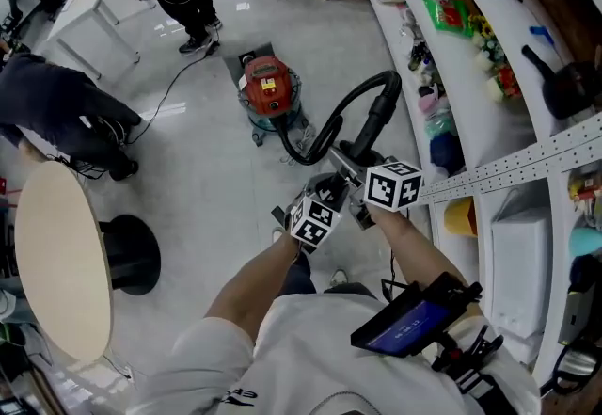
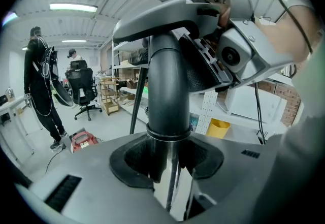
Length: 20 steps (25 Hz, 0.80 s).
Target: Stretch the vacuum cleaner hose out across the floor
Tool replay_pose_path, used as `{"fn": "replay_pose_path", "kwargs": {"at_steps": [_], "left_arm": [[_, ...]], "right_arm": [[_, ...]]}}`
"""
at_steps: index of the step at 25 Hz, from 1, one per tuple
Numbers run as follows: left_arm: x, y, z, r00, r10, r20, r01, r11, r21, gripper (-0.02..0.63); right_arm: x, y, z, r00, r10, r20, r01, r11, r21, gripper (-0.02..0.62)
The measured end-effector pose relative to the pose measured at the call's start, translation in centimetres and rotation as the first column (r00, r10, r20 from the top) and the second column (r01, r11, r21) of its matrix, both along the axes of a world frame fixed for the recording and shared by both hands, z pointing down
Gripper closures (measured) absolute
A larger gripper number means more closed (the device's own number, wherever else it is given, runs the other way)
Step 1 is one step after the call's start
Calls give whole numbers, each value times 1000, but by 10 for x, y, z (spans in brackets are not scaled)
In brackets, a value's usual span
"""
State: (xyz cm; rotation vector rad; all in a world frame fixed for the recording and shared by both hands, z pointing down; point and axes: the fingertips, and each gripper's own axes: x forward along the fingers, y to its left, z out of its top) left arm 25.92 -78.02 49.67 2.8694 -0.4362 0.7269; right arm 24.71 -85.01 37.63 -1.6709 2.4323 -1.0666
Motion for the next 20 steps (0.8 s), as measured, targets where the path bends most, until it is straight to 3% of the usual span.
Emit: {"fn": "replay_pose_path", "kwargs": {"at_steps": [10,20], "left_arm": [[8,114,-2,996,-82,18,82,997,-5,468],[-6,210,5,998,-60,16,60,998,-10,468]], "right_arm": [[0,116,-6,997,-79,17,78,997,26,448],[-16,210,0,997,-72,14,71,997,28,449]]}}
